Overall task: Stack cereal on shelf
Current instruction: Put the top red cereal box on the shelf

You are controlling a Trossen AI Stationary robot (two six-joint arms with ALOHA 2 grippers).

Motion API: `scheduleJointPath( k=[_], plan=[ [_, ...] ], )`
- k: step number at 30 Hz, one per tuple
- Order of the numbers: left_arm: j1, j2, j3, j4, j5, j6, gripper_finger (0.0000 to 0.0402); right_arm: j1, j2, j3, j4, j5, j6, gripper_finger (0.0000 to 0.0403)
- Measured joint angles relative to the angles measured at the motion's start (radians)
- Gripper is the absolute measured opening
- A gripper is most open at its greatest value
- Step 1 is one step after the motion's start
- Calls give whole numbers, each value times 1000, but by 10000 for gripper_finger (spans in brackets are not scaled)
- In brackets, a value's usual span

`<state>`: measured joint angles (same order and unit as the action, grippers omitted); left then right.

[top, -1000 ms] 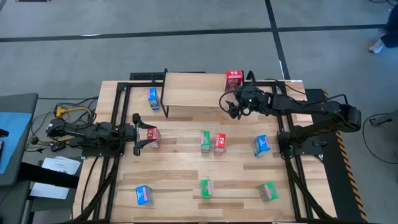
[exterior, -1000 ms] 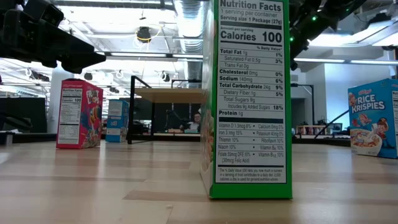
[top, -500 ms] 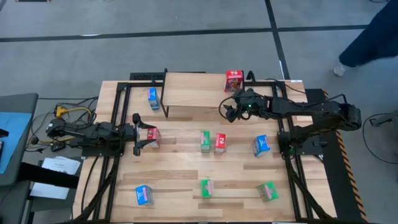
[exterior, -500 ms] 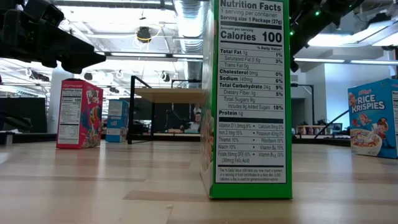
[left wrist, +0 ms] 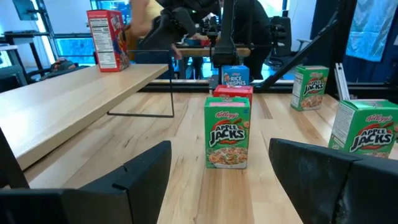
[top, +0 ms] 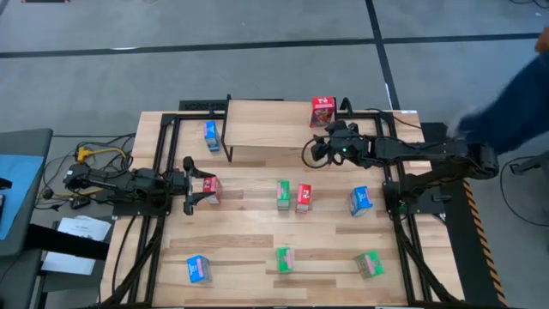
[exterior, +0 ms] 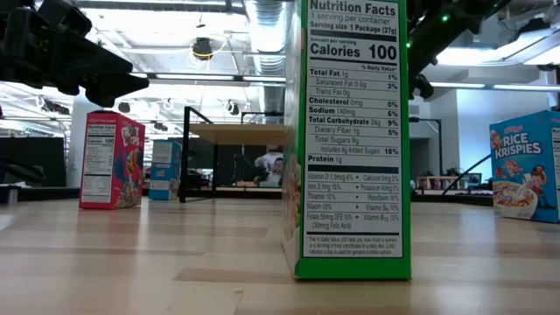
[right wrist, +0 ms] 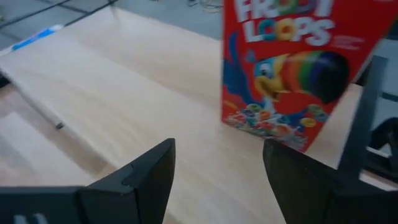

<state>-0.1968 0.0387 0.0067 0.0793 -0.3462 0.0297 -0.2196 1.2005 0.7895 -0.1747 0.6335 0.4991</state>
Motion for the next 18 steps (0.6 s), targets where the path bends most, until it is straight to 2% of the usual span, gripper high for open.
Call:
scheduleJointPath(
  k=[14,18],
  plan=[
    [0,0,0,0,1,-5,262,-13,0,0,13,-10,150,265],
    [0,0,0,0,5,-56,262,21,0,0,59,-17,129,265]
  ],
)
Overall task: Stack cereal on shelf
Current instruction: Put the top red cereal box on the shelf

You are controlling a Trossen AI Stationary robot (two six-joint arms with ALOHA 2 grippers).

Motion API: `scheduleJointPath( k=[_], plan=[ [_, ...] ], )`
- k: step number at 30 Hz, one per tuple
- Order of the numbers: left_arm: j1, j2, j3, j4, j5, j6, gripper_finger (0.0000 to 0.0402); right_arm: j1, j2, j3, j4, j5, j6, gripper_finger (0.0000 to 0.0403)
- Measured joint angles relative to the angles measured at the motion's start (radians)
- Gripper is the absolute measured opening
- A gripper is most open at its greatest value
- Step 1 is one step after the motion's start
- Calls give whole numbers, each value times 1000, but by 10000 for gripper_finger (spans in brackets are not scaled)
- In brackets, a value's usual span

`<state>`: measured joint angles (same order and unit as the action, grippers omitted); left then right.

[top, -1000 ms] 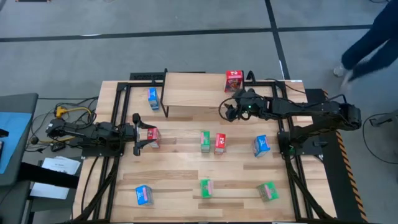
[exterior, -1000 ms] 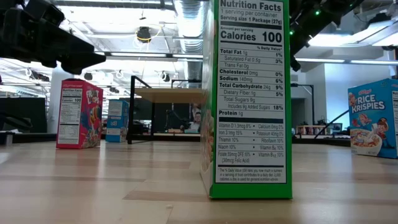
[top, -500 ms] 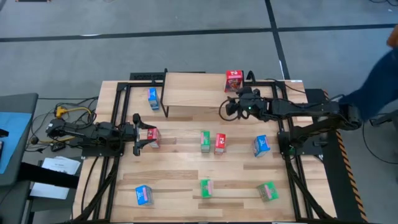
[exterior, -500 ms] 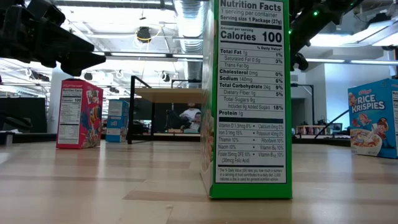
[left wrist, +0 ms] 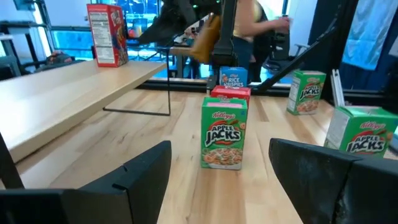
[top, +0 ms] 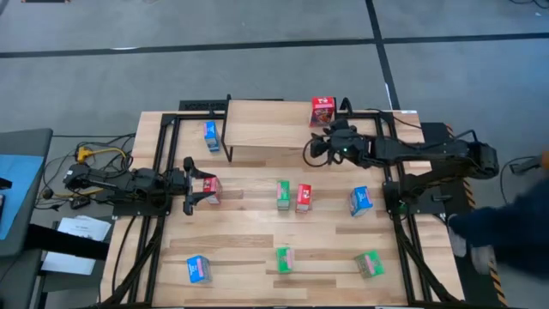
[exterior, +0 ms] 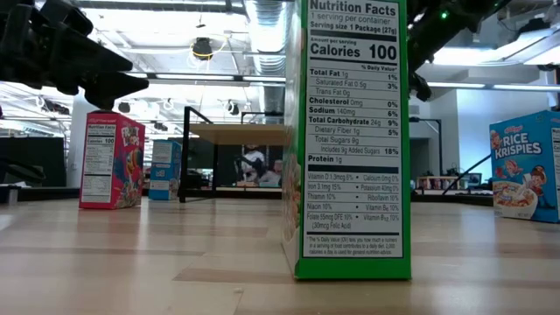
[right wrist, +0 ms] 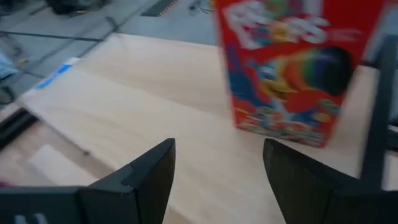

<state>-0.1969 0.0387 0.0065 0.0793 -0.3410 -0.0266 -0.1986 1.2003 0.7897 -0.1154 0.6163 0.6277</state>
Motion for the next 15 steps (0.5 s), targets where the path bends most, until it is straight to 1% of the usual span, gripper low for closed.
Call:
scheduleJointPath(
  k=[4,7,12,15],
  plan=[
    [0,0,0,0,0,-20,262,26,0,49,-7,5,-66,265],
    [0,0,0,0,1,-20,262,42,0,110,-62,9,-85,265],
    [0,0,0,0,1,-20,263,71,0,217,-179,9,-86,265],
    [0,0,0,0,2,-21,263,79,0,263,-248,9,-52,265]
  ],
)
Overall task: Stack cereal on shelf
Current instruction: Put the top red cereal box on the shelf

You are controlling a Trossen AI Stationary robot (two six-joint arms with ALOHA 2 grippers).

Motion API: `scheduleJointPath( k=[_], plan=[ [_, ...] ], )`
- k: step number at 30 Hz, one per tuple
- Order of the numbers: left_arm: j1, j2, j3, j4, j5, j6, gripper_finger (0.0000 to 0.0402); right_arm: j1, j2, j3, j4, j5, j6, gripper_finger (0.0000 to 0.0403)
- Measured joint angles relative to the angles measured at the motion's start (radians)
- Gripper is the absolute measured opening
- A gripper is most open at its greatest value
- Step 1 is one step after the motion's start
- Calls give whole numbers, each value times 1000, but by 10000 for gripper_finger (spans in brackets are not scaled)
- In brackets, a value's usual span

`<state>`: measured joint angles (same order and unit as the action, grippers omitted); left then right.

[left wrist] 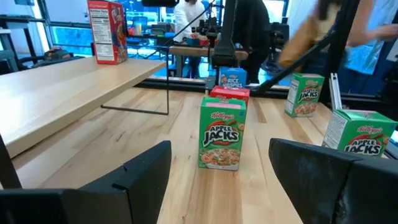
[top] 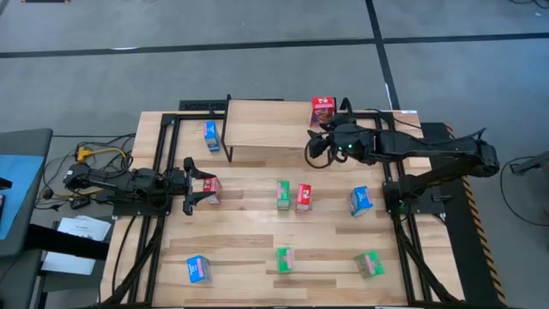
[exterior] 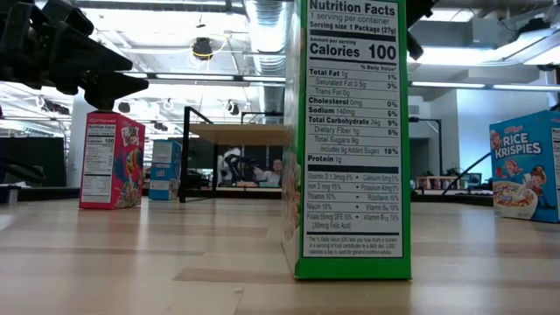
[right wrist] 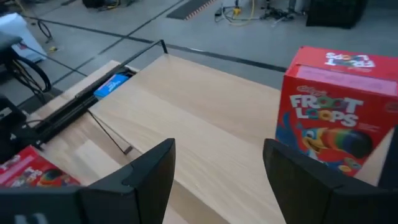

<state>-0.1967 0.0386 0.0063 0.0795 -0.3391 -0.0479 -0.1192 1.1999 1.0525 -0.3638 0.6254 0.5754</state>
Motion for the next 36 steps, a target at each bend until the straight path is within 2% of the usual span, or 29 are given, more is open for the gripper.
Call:
scheduleJointPath(
  k=[3,11,15,25,36],
  plan=[
    [0,0,0,0,1,-1,263,-16,0,34,-61,-4,8,265],
    [0,0,0,0,1,-2,263,-122,2,62,-197,-158,118,265],
    [0,0,0,0,0,-2,263,-130,27,60,-272,-160,156,265],
    [0,0,0,0,1,-2,263,-170,148,60,-265,-154,185,265],
    [0,0,0,0,2,-2,262,-233,198,60,-241,-153,183,265]
  ],
)
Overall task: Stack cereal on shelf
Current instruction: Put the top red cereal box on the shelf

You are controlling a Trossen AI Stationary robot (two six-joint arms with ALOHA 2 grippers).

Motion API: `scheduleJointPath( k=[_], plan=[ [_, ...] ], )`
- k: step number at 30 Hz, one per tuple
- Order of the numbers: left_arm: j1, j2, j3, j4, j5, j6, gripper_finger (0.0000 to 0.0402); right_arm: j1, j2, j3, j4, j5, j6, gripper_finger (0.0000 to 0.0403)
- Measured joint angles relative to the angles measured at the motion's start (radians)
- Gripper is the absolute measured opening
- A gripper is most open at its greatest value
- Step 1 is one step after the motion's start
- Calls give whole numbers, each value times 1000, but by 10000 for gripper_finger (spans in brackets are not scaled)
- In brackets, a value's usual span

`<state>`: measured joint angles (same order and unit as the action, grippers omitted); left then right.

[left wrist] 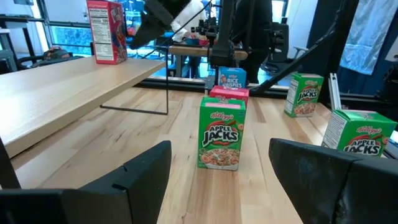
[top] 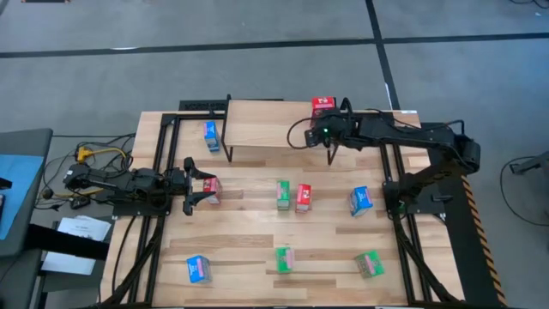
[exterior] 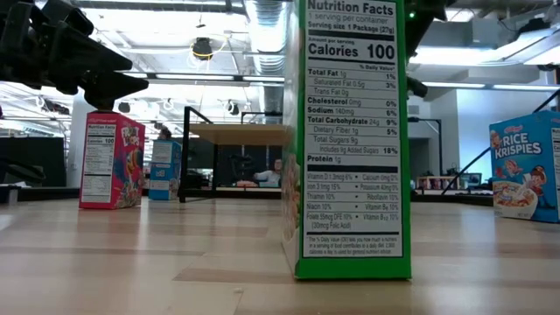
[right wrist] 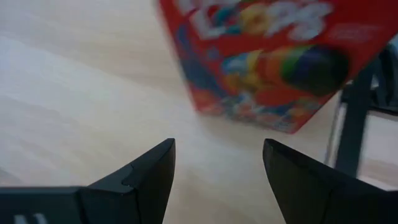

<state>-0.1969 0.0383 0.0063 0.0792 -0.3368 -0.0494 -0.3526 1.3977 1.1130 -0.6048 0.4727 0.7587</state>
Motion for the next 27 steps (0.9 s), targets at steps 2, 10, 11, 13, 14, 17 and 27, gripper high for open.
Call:
scheduleJointPath(
  k=[2,10,11,13,14,17,27],
  plan=[
    [0,0,0,0,0,0,262,-7,9,2,23,3,-5,265],
    [0,0,0,0,1,0,262,-32,39,0,50,0,-10,265],
    [0,0,0,0,1,0,262,-32,45,0,64,0,-10,265],
    [0,0,0,0,1,0,262,-34,49,0,67,-1,-10,265],
    [0,0,0,0,1,0,262,-36,49,0,64,-2,-10,265],
    [0,0,0,0,1,0,262,-36,49,0,69,-1,-7,265],
    [0,0,0,0,1,0,262,-7,49,0,98,-56,27,265]
  ],
)
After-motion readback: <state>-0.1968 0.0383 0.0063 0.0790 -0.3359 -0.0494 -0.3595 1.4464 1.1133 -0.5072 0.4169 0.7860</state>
